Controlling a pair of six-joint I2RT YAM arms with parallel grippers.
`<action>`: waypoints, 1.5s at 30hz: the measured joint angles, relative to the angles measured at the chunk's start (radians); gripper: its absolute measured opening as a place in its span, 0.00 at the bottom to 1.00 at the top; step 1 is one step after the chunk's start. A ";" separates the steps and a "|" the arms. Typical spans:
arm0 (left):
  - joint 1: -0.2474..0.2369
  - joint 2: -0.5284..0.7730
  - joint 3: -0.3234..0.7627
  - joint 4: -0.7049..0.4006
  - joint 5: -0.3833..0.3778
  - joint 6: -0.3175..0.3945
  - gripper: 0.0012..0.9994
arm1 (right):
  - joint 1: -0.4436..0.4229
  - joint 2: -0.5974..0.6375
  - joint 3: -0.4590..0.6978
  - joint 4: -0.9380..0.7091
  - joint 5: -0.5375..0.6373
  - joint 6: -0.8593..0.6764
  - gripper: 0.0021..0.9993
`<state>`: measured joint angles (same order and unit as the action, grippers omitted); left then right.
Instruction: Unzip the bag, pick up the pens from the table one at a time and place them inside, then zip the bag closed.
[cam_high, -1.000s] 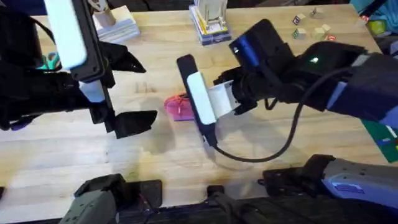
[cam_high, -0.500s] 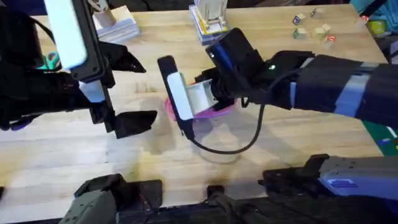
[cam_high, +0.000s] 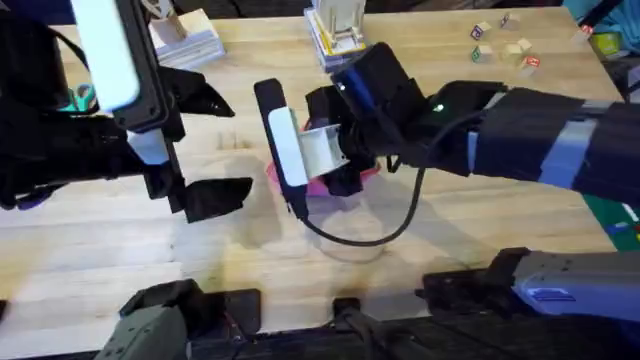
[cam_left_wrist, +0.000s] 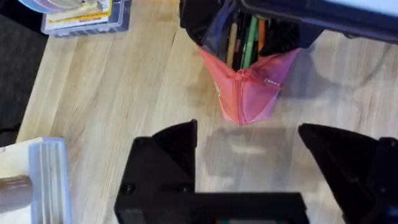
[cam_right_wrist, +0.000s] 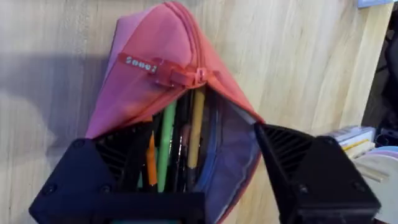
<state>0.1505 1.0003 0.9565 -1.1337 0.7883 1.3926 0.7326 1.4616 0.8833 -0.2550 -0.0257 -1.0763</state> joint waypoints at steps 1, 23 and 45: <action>0.000 0.000 0.000 0.000 0.000 0.000 0.99 | 0.000 0.000 0.000 0.000 0.000 0.000 1.00; 0.000 0.000 0.000 0.001 -0.045 0.000 0.99 | 0.000 -0.406 0.000 -0.278 0.071 0.446 1.00; 0.006 0.248 0.000 -0.022 -0.130 0.076 0.99 | 0.000 -0.591 0.000 -0.307 -0.183 1.231 1.00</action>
<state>0.1560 1.2478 0.9565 -1.1556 0.6582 1.4689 0.7330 0.8707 0.8829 -0.5625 -0.2086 0.1542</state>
